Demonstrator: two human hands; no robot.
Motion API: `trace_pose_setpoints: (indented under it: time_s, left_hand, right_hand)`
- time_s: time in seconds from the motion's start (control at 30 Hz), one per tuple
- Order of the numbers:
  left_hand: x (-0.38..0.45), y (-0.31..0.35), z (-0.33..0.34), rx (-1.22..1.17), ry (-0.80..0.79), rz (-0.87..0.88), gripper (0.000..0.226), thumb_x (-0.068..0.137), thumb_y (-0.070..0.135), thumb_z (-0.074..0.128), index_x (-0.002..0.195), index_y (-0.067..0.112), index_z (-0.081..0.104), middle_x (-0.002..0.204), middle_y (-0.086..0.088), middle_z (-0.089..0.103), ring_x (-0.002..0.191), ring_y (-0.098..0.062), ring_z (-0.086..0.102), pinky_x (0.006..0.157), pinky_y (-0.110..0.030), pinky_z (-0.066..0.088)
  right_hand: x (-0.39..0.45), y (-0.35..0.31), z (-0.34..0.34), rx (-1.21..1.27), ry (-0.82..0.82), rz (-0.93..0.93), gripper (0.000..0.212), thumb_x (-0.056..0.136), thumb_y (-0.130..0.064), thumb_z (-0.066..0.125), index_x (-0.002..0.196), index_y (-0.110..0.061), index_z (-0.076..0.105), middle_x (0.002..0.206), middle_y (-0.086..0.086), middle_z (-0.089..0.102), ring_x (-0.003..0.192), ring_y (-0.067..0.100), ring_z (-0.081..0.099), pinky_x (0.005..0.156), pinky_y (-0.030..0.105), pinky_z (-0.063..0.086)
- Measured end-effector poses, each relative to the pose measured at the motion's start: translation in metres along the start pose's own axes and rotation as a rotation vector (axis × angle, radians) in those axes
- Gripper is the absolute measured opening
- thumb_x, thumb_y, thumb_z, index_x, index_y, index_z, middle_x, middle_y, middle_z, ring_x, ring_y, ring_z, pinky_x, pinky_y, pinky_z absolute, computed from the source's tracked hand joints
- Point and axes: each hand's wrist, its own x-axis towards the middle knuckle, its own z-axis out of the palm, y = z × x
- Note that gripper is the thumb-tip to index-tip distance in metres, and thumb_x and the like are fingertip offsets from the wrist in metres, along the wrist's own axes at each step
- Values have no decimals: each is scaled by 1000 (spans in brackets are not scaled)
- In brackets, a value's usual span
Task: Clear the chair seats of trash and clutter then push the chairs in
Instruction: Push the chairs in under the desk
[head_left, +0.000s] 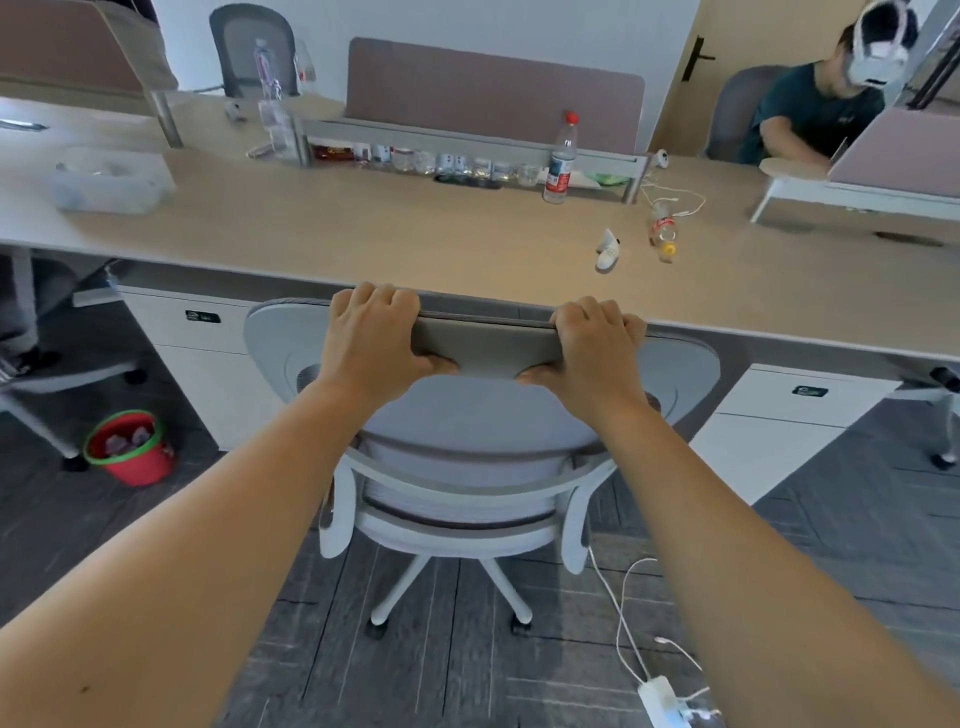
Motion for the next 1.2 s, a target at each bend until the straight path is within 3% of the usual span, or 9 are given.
trace_pose_setpoints:
  time_s: [0.27,0.4,0.53,0.73,0.83,0.9,1.1,1.2]
  left_hand:
    - [64,-12,21,-30,-12,-29,59,64,45,76,94,-2,54,102,-20,59,103,-34,47,92,-43,31]
    - [97,-26,30,-46,-27,11,58,66,46,75,95,-1,54,102,-19,58,103,-33,46,93,-42,30]
    - [127,-41,39,-61,-23,47,58,65,45,75,94,-1,54,102,-19,58,102,-33,46,92,-42,31]
    - [164,-56,51,-79,-5,78,57,66,43,75,95,-2,55,102,-20,58,101,-33,45,91,-42,30]
    - [178,-59,58,-70,12,87,57,66,43,76,95,-2,56,102,-21,59,100,-34,46,90,-43,31]
    - [183,-58,62,-70,40,101,57,65,41,77,93,-4,57,99,-22,60,97,-36,48,88,-44,32]
    - [190,-52,63,-17,52,100,59,64,44,77,94,-3,57,99,-22,60,97,-36,49,88,-46,33]
    - [184,-47,59,11,9,74,59,66,45,75,97,-2,56,102,-21,59,99,-36,48,90,-46,33]
  right_hand:
    - [64,13,16,14,-12,2,54,77,-41,68,113,-5,50,120,10,51,112,28,40,89,34,20]
    - [94,13,24,13,-2,17,54,77,-40,69,112,-4,50,119,10,51,111,27,41,82,32,17]
    - [123,9,33,7,-16,45,54,77,-40,69,112,-4,50,119,11,51,111,28,41,92,37,24]
    - [161,7,42,-4,-26,67,56,76,-42,68,113,-4,50,121,11,50,113,27,40,94,38,25]
    - [176,12,46,-15,-13,61,57,76,-43,69,113,-4,50,120,12,51,112,28,41,86,36,25]
    - [182,17,47,3,8,45,57,75,-42,70,111,-2,51,119,14,52,111,28,42,79,32,17]
    - [189,29,48,3,20,20,55,76,-43,68,112,-5,50,119,11,50,110,27,40,74,27,7]
    - [183,29,48,12,-2,15,53,77,-42,67,113,-7,49,119,10,49,109,27,39,79,32,17]
